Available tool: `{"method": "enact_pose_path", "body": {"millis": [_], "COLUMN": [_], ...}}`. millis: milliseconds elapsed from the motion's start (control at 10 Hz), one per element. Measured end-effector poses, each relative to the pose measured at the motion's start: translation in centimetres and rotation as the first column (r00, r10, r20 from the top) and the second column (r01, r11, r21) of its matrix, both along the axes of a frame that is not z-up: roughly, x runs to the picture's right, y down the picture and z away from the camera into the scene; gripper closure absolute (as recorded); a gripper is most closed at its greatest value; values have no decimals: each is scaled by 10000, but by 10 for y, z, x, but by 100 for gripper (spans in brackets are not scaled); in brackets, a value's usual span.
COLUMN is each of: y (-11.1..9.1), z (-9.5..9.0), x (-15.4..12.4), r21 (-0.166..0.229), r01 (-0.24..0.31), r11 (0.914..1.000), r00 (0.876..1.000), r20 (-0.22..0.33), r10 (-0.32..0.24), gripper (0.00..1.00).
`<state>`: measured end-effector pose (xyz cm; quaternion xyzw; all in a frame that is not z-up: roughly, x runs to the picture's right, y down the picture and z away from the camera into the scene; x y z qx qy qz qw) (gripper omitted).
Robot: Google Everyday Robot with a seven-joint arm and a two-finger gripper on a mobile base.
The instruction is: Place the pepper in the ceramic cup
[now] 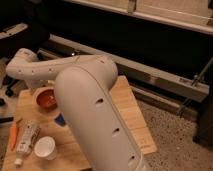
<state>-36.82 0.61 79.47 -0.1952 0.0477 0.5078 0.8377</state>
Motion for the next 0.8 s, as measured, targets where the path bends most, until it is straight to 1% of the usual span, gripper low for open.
{"method": "enact_pose_path", "body": {"millis": [200, 300, 400, 500, 600, 700, 800], "y": [29, 49, 66, 86, 102, 116, 127], "z": [-24, -39, -48, -59, -69, -78, -82], "x": [-20, -34, -45, -61, -77, -92, -105], "r21": [-156, -244, -288, -288, -233, -155, -122], "r01": [529, 874, 1190, 1584, 1999, 2380, 2644], "r11": [9985, 9959, 9925, 9869, 9795, 9711, 9643], "r00": [9967, 9918, 9862, 9769, 9645, 9506, 9400], "r20": [621, 960, 1189, 1496, 1806, 2087, 2267], "r10": [-518, -847, -1148, -1525, -1926, -2296, -2548], "gripper": [20, 20, 20, 20, 20, 20, 20]}}
